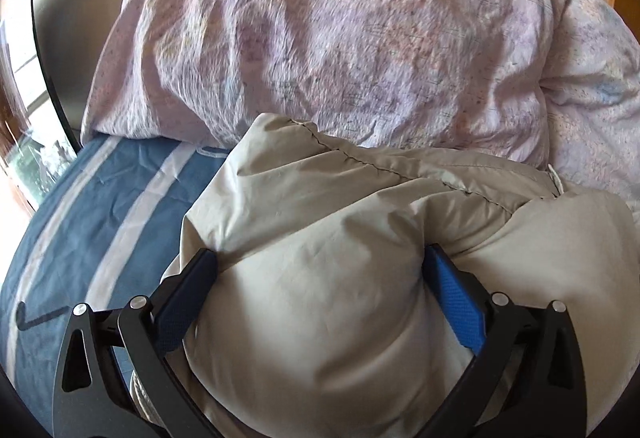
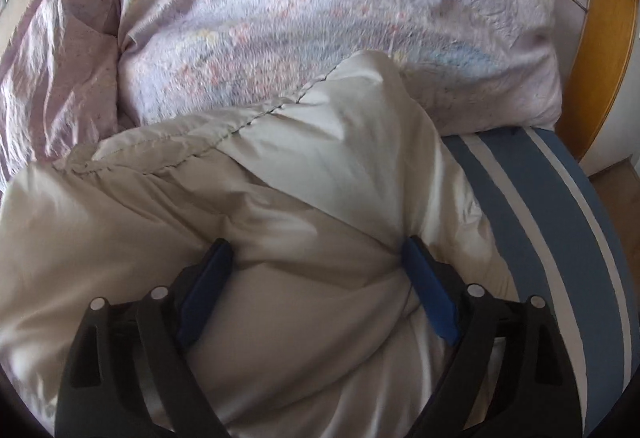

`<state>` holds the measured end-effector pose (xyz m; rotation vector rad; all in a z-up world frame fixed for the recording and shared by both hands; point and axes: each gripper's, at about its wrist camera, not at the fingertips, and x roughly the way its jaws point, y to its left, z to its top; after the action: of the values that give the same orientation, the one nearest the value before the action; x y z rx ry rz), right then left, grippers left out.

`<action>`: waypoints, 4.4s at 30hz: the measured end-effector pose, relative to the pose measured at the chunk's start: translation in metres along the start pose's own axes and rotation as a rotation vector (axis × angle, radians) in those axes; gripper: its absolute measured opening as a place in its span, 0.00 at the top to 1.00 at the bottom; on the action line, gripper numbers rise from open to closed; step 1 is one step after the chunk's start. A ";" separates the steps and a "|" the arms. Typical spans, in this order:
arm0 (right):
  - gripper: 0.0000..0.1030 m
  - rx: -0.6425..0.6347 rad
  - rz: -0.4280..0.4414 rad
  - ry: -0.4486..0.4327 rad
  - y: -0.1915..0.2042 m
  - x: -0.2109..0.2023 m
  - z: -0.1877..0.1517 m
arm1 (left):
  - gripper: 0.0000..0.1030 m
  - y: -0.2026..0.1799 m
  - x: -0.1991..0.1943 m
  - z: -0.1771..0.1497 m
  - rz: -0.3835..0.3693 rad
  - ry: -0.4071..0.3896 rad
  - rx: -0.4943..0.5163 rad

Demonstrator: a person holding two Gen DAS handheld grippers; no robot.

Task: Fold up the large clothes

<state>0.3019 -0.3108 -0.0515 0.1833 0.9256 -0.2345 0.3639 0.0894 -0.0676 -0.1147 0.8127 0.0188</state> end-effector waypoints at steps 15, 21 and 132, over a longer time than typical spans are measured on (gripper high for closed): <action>0.17 0.050 0.057 -0.086 -0.020 -0.056 -0.018 | 0.01 0.022 -0.043 0.001 -0.015 -0.053 -0.016; 0.12 0.011 0.008 0.008 -0.010 -0.033 -0.032 | 0.01 0.034 -0.013 -0.007 -0.016 0.032 -0.062; 0.26 0.428 0.069 -0.200 -0.085 -0.224 -0.204 | 0.33 0.185 -0.144 -0.201 -0.559 0.046 -0.881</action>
<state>-0.0081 -0.3132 0.0040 0.5751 0.6603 -0.3789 0.1083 0.2550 -0.1174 -1.1733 0.7468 -0.1563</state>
